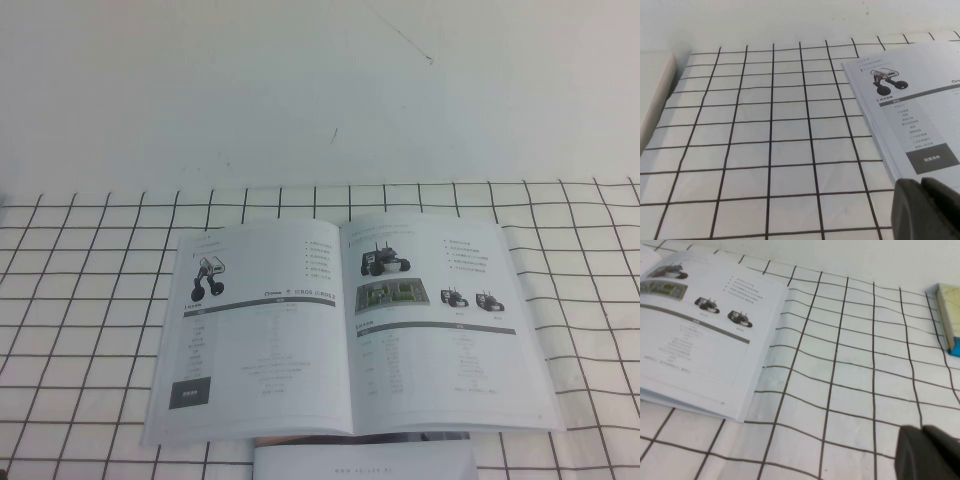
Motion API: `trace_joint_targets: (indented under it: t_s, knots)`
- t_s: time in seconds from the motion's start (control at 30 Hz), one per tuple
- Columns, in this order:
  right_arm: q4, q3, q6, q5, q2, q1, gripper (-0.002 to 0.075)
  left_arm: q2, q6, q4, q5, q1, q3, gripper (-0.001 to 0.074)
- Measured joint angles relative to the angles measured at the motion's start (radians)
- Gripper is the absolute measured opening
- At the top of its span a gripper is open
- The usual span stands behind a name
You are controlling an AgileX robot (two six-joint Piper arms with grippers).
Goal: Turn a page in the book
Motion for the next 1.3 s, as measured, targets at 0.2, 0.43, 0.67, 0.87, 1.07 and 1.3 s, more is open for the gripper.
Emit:
trace_joint_targets:
  t_s: [0.2,0.43,0.67,0.87,1.07,1.3]
  knots:
    - [0.000,0.000,0.001,0.002,0.000,0.000,-0.0002,0.000,0.000,0.000,0.000,0.000,0.000,-0.0003]
    - [0.000,0.000,0.003,0.002,0.000,0.000,-0.0002,0.000,-0.002,0.000,0.000,0.000,0.000,-0.0003]
    - [0.000,0.000,0.003,0.002,0.000,0.000,-0.0002,0.000,-0.002,0.000,0.000,0.000,0.000,-0.0003]
    - [0.000,0.000,-0.008,0.002,0.000,0.000,-0.0002,0.000,0.000,0.000,0.000,0.000,0.000,-0.0003]
    - [0.000,0.000,-0.008,0.002,0.000,0.000,-0.0002,0.000,0.000,0.000,0.000,0.000,0.000,-0.0003]
    - [0.000,0.000,-0.008,-0.015,0.000,0.000,-0.0002,0.000,0.000,0.000,-0.056,0.000,0.004,-0.0003]
